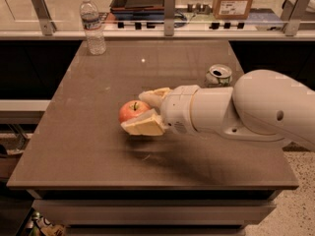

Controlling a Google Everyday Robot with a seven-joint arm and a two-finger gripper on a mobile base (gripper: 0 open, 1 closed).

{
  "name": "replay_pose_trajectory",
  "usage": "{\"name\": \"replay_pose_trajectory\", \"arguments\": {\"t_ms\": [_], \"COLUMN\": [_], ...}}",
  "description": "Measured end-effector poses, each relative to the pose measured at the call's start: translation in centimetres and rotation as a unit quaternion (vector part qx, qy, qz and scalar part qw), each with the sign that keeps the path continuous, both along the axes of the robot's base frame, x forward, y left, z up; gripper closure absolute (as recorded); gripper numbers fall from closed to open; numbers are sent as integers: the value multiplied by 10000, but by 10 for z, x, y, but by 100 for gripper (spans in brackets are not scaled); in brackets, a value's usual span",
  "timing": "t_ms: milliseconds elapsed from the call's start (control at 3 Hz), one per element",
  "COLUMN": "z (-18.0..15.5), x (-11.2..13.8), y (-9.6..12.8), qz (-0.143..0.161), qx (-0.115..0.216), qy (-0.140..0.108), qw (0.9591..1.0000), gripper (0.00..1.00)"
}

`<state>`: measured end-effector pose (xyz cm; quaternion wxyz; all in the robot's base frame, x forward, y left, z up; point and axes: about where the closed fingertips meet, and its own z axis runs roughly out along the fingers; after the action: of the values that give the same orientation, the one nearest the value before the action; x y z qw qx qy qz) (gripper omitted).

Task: Move apple near water bottle

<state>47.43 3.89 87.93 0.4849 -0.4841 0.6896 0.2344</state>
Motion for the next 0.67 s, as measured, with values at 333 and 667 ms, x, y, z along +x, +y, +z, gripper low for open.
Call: {"name": "replay_pose_trajectory", "arguments": {"t_ms": [333,667], "z": [21,40], "x": [19,42], "y": [-6,-12], "qz": [-92,-135], "qx": [-192,-284], "qy": [-140,-261], "qw": [9997,9992], "gripper": [100,100]}}
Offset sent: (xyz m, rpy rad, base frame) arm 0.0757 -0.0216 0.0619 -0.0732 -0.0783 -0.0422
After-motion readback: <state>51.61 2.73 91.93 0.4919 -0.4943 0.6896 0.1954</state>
